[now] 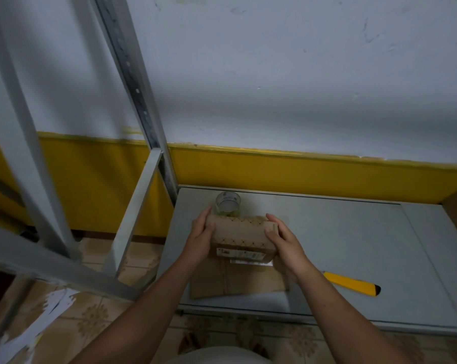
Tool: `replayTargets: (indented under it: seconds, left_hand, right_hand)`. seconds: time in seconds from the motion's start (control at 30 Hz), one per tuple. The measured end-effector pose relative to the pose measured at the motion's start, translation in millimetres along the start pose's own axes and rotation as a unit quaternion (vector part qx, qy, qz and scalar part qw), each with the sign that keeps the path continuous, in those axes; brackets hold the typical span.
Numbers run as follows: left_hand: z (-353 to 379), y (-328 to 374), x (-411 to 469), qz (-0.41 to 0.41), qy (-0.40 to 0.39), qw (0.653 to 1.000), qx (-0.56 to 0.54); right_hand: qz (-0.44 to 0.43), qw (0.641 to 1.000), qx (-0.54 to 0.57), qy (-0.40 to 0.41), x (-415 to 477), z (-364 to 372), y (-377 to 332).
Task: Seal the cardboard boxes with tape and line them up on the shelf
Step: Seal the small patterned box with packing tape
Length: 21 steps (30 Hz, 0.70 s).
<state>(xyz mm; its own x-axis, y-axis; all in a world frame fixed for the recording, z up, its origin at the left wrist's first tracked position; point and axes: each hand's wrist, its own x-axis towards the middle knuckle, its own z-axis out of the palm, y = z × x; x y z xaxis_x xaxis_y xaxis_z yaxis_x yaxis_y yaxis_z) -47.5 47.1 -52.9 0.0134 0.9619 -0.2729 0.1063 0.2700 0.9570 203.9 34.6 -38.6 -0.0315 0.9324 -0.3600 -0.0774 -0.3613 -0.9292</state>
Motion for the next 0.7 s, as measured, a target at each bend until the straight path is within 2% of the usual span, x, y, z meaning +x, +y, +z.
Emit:
replayTargets:
  seconds: [0.1, 0.3, 0.53, 0.7]
  left_hand:
    - [3, 2, 1, -0.008, 0.002, 1.000, -0.015]
    - [4, 2, 2, 0.010, 0.004, 1.000, 0.002]
    - [4, 4, 0, 0.018, 0.015, 1.000, 0.005]
    - [10, 5, -2, 0.027, 0.071, 0.995, 0.067]
  right_hand:
    - [0.002, 1.000, -0.001, 0.004, 1, 0, 0]
    - [-0.057, 0.993, -0.102, 0.015, 3, 4, -4]
    - [-0.036, 0.995, -0.090, 0.030, -5, 4, -4]
    - [-0.041, 0.994, -0.083, 0.050, -8, 4, -4]
